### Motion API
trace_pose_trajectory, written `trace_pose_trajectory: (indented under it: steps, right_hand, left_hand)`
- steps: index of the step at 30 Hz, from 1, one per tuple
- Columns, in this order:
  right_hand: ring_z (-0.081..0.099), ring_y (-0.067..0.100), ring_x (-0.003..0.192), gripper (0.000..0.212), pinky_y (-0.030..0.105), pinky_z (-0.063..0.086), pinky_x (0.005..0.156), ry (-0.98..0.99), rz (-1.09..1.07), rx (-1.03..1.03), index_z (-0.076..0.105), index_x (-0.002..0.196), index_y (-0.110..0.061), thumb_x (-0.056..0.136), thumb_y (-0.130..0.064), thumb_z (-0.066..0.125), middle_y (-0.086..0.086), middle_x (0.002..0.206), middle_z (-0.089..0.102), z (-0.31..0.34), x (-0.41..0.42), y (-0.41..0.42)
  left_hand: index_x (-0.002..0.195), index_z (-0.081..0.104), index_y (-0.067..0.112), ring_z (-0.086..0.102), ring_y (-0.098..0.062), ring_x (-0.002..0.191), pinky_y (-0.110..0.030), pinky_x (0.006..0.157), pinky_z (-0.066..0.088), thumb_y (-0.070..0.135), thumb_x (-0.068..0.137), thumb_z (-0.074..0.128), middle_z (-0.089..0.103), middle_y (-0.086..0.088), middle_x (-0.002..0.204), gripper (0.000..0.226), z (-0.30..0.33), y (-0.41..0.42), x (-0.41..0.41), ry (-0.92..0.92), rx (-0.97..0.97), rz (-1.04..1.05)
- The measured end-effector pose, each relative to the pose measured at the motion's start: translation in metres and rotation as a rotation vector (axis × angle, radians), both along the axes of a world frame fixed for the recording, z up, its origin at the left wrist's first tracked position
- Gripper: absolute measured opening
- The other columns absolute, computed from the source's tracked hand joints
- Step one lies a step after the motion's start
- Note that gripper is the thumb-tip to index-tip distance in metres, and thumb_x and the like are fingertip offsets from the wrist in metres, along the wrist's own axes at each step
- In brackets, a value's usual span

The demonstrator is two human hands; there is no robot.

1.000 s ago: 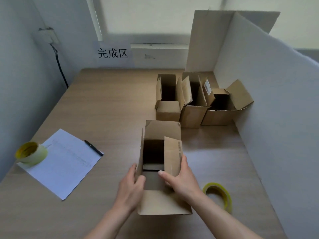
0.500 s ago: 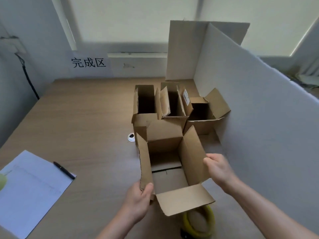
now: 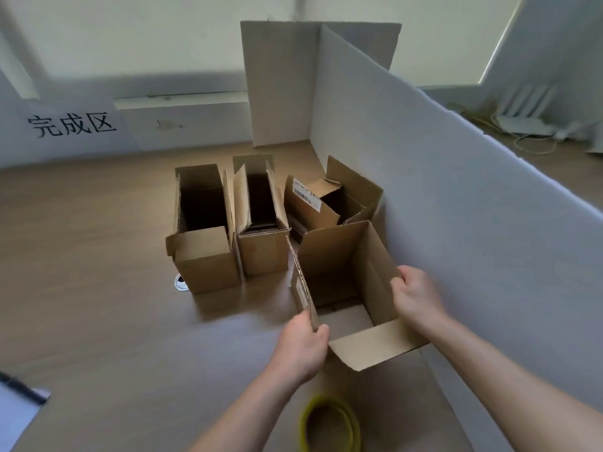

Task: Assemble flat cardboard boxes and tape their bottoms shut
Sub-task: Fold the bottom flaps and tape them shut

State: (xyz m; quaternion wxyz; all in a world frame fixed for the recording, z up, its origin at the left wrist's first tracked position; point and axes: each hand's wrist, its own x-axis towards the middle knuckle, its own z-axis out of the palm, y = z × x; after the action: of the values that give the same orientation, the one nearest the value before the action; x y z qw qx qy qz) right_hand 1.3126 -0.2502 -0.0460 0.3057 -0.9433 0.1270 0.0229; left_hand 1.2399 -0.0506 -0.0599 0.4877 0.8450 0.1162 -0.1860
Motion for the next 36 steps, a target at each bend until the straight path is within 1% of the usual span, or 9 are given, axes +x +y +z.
trace_pose_trajectory:
  steps: [7,9,11,14,18,22,24,31,36]
  right_hand:
    - [0.049,0.028,0.063,0.024,0.029,0.029,0.052,-0.019,-0.010,-0.047,0.044,0.062,-0.014,0.085,-0.008,0.048,0.002,0.059,0.049,-0.008,0.010,-0.004]
    - [0.056,0.030,0.079,0.013,0.029,0.038,0.066,0.000,-0.023,-0.081,0.057,0.080,-0.015,0.088,-0.011,0.047,0.007,0.079,0.061,-0.007,0.014,-0.005]
    - [0.060,0.033,0.103,0.036,0.034,0.047,0.084,0.013,-0.032,-0.103,0.062,0.121,-0.016,0.089,-0.013,0.047,0.012,0.113,0.067,-0.008,0.018,-0.005]
    - [0.050,0.034,0.129,0.066,0.040,0.041,0.106,0.044,-0.023,-0.094,0.027,0.153,-0.023,0.091,-0.012,0.047,0.012,0.145,0.050,-0.004,0.023,0.000]
    - [0.059,0.032,0.108,0.092,0.041,0.050,0.087,0.109,0.078,-0.226,-0.005,0.152,-0.040,0.085,-0.023,0.056,0.009,0.139,0.052,0.009,0.035,0.013]
    - [0.015,0.031,0.149,0.096,0.051,0.028,0.115,0.041,0.233,-0.336,0.004,0.151,-0.044,0.077,-0.026,0.064,0.005,0.164,0.008,0.028,0.064,0.036]
    - [0.017,0.033,0.148,0.093,0.052,0.027,0.116,0.017,0.324,-0.369,0.009,0.150,-0.044,0.076,-0.022,0.062,0.005,0.164,0.003,0.037,0.084,0.049]
    - [0.050,0.028,0.129,0.075,0.038,0.050,0.097,0.127,0.490,-0.266,0.034,0.150,-0.030,0.081,-0.012,0.056,0.002,0.145,0.051,0.044,0.129,0.079]
    - [0.053,0.023,0.125,0.087,0.029,0.046,0.094,0.088,0.517,-0.086,0.030,0.151,-0.036,0.076,-0.003,0.058,0.001,0.140,0.055,0.036,0.124,0.092]
  left_hand:
    - [0.131,0.052,0.014,0.063,-0.022,0.098,-0.034,0.088,0.055,0.027,0.101,0.046,0.063,-0.007,0.113,0.033,-0.006,-0.005,-0.004,0.038,-0.052,0.028]
    - [0.133,0.051,0.013,0.060,-0.025,0.109,-0.038,0.096,0.052,0.027,0.101,0.046,0.062,-0.008,0.122,0.035,-0.004,-0.008,0.004,0.028,-0.052,0.008]
    - [0.125,0.055,0.011,0.060,-0.022,0.098,-0.032,0.086,0.052,0.023,0.099,0.046,0.063,-0.007,0.112,0.030,-0.001,-0.011,0.011,0.003,-0.028,-0.008]
    - [0.109,0.057,0.012,0.050,-0.016,0.075,-0.023,0.064,0.039,0.018,0.097,0.045,0.057,-0.004,0.094,0.018,0.001,-0.010,0.020,-0.014,0.014,-0.003]
    - [0.124,0.055,0.010,0.058,-0.023,0.095,-0.028,0.077,0.045,0.017,0.097,0.044,0.063,-0.010,0.115,0.030,0.000,-0.003,0.027,-0.002,0.022,0.005]
    - [0.145,0.041,0.017,0.055,-0.022,0.118,-0.034,0.100,0.048,0.017,0.099,0.043,0.056,-0.005,0.134,0.046,-0.003,0.004,0.029,0.008,0.009,0.006]
    - [0.148,0.036,0.021,0.052,-0.021,0.124,-0.036,0.106,0.045,0.018,0.098,0.045,0.052,-0.003,0.140,0.051,-0.004,0.005,0.028,0.003,-0.001,0.012]
    - [0.149,0.033,0.030,0.052,-0.018,0.125,-0.037,0.106,0.045,0.017,0.095,0.048,0.053,0.003,0.141,0.057,-0.004,0.006,0.029,-0.030,-0.050,0.040]
    - [0.151,0.030,0.028,0.050,-0.019,0.129,-0.034,0.109,0.042,0.016,0.096,0.050,0.050,0.001,0.144,0.060,-0.002,0.003,0.036,-0.061,-0.036,0.053]
